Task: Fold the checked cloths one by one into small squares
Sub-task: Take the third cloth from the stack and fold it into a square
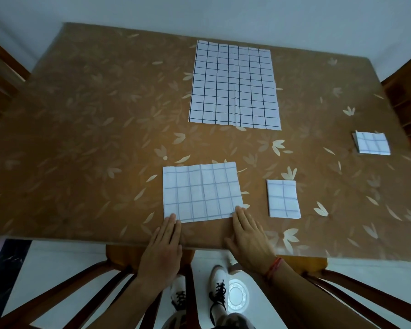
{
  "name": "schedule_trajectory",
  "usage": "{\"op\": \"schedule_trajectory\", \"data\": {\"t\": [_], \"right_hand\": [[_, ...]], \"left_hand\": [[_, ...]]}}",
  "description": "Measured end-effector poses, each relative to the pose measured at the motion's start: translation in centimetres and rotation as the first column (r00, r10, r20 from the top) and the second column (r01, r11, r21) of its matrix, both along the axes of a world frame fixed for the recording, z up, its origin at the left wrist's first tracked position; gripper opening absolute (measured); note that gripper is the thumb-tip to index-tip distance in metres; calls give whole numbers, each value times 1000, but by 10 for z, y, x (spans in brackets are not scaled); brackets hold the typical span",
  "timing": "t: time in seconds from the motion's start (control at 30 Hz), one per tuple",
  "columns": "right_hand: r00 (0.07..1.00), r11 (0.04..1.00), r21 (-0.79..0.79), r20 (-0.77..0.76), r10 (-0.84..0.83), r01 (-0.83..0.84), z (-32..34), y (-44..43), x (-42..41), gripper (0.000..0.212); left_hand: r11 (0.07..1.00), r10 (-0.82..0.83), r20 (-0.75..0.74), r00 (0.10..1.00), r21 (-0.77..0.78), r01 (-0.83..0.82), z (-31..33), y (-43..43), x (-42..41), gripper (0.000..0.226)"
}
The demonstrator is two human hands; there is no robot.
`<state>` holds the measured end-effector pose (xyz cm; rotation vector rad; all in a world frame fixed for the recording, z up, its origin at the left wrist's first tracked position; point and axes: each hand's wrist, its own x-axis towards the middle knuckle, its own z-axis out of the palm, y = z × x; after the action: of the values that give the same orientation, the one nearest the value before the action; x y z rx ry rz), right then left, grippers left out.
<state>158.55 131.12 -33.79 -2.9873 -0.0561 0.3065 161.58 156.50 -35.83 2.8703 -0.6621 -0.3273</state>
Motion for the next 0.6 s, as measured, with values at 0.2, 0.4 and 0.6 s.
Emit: {"op": "schedule_trajectory", "data": {"t": [0.2,0.4,0.6], "right_hand": [[913,823,396,-154,-378,408,15,-12,59,53],[652,481,458,-366,-664,748,25,-24,110,26],[590,385,476,-427,-685,791,21,-22,118,34]], "left_hand": [[1000,3,-13,1000,-16,-3,-3,2,0,59],[999,-4,-47,999,-35,2,-7,3,1,58],[999,-16,-53,998,-51,13,-6,5,1,58]]}}
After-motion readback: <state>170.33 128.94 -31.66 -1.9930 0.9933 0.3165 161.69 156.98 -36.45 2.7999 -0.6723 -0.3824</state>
